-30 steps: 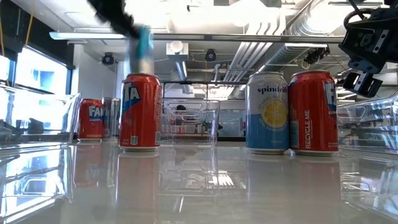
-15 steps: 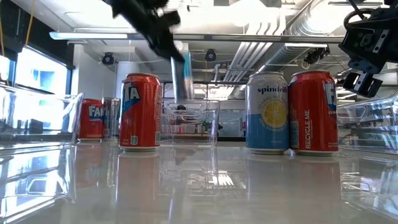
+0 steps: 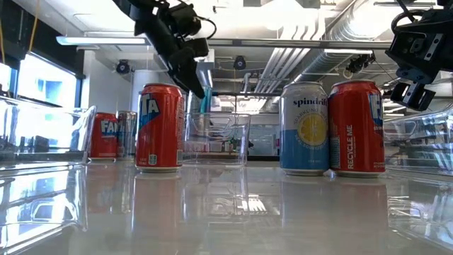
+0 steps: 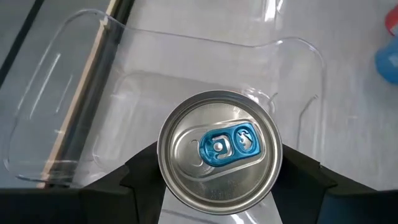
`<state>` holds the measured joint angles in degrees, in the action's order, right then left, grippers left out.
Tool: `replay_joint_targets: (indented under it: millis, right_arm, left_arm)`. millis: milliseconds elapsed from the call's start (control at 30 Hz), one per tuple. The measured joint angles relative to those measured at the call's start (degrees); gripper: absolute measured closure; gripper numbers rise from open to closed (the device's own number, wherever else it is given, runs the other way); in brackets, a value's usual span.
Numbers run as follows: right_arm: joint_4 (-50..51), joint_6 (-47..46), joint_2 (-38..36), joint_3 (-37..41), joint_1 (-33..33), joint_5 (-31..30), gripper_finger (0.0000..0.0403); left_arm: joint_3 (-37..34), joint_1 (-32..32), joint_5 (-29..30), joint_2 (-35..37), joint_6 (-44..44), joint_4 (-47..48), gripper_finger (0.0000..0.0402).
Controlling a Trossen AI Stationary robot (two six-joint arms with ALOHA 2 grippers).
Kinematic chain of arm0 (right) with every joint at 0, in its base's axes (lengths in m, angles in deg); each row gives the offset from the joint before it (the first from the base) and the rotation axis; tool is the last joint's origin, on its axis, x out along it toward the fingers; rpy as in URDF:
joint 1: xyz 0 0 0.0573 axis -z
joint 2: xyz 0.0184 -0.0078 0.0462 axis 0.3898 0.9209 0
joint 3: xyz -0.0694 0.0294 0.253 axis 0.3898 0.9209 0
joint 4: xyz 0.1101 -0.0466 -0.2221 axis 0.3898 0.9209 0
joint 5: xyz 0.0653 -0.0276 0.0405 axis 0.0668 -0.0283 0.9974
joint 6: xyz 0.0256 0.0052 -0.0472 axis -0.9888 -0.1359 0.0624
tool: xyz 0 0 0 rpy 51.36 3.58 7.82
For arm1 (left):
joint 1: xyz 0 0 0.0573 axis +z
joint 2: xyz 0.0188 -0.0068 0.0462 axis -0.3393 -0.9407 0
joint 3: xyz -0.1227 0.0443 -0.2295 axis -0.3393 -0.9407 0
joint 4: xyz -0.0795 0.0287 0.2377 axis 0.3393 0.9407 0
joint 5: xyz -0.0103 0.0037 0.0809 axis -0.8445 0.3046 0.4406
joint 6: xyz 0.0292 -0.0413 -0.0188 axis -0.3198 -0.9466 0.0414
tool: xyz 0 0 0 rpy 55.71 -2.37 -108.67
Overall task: Sort soda cans
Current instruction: Put the center blue soda can into the top center transparent bin
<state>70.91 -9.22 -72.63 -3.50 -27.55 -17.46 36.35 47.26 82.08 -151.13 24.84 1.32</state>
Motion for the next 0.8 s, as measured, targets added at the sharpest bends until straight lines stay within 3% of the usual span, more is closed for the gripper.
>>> replay_joint_targets:
  millis: [800]
  right_arm:
    - [-0.02,0.02,0.0,0.0,-0.02,0.01,0.027]
  left_arm:
    - [-6.97,-3.06,-1.64,0.02,-1.51,-3.73,0.0164]
